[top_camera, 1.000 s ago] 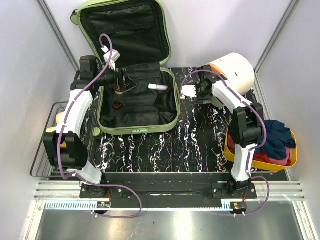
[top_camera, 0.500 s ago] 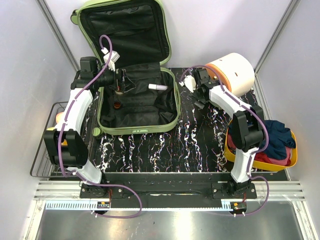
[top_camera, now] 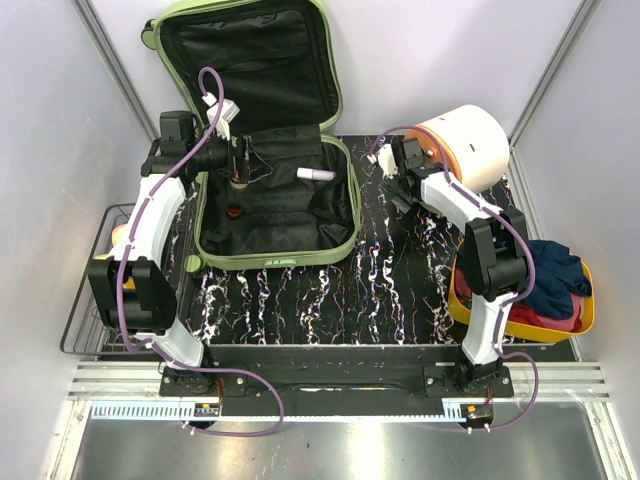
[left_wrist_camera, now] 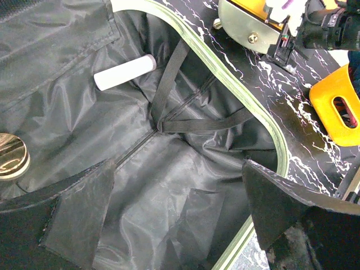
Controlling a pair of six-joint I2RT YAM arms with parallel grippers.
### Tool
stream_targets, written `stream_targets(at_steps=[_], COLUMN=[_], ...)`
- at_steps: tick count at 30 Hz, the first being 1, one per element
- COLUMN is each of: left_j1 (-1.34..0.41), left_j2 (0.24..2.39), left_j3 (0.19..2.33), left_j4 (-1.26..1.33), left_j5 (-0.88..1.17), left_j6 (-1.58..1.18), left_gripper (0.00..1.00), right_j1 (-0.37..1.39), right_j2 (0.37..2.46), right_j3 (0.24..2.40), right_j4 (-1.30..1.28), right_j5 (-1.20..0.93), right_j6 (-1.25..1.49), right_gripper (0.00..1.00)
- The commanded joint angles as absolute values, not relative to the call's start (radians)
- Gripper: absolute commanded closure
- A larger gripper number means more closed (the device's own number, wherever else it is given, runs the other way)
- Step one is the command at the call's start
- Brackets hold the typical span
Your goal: Open, take out, and arrange the luggage
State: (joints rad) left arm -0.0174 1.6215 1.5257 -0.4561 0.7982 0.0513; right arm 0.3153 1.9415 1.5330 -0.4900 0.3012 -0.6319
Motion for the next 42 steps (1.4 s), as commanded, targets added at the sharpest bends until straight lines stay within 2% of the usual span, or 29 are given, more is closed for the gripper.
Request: stream_targets(at_steps=[1, 7, 15, 23, 29, 36, 42], left_j1=[-0.009, -0.008, -0.006, -0.005, -0.003, -0.002, 0.038], left_j2=[1.637, 1.649, 1.657, 1.672, 1.678, 1.678, 1.664], left_j3=[1.589, 1.601, 1.605, 1.617, 1.629, 1.626, 1.620], left_j4=[-0.428, -0.429, -0.433, -0.431, -0.437, -0.433, -0.402], left_j5=[0.824, 0.828, 0.839, 0.850, 0.847, 0.845, 0.859], left_j6=[0.045, 0.043, 0.046, 0.044, 0.054, 0.031, 0.003], left_gripper=[0.01, 0.01, 0.01, 0.01, 0.01, 0.01, 0.01], right_j1=[0.290, 0.287, 0.264, 0.203, 0.193, 0.212, 0.329], right_j2=[1.991, 2.019, 2.002, 2.114, 2.106, 1.936, 2.041], right_j3=[1.549, 1.630, 1.753, 1.949, 2.023, 2.005, 2.251], right_j4=[-0.433, -0.564, -0.731, -0.954, -0.999, -0.877, -0.870], right_j5=[0.305, 0.161, -0.147, -0.440, -0.488, -0.549, -0.431], right_j6=[-0.597, -0.506, -0.449, -0.429, -0.452, -0.506, -0.561], right_gripper=[0.14, 0.17, 0.29, 0.41, 0.43, 0.38, 0.36])
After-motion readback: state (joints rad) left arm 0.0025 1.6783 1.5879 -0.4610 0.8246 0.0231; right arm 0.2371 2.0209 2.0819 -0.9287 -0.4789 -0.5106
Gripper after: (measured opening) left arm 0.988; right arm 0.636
